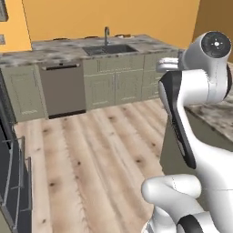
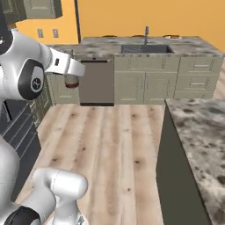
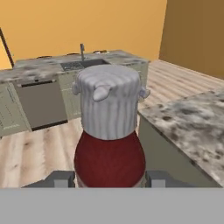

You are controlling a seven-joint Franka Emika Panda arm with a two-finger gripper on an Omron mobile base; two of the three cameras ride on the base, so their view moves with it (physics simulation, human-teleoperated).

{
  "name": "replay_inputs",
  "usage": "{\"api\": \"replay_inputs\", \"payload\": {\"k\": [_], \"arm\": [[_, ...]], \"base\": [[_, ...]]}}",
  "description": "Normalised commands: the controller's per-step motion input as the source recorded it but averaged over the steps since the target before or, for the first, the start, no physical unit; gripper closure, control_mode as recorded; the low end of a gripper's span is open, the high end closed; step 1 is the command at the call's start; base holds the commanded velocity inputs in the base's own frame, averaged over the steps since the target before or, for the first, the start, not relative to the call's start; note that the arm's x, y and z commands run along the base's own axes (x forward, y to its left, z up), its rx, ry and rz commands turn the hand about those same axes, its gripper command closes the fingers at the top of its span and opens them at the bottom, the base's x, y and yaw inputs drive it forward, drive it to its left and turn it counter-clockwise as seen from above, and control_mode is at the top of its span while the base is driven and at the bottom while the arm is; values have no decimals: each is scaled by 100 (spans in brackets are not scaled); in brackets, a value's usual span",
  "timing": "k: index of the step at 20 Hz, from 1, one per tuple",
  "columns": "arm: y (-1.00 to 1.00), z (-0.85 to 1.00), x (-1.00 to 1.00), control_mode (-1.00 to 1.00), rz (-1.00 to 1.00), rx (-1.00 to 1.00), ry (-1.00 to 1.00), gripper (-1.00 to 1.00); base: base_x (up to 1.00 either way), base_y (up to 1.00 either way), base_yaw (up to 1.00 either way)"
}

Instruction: Move the hot dog bun to the plate on the dining table and place the condiment next to that plate. Then navigate to the fridge and take the sausage and place it on the plate as well.

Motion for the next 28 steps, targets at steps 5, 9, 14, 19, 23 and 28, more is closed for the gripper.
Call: {"api": "replay_inputs", "payload": {"k": [5, 9, 14, 19, 23, 28], "arm": [[0, 0, 0, 100, 0, 0, 0, 100], [0, 0, 0, 100, 0, 0, 0, 100], [0, 0, 0, 100, 0, 0, 0, 100], [0, 0, 0, 100, 0, 0, 0, 100], [0, 0, 0, 100, 0, 0, 0, 100], [0, 0, 0, 100, 0, 0, 0, 100]], "base": [[100, 57, -27], [100, 63, -27], [100, 53, -28], [100, 44, -30], [100, 37, -28], [100, 40, -25]]}}
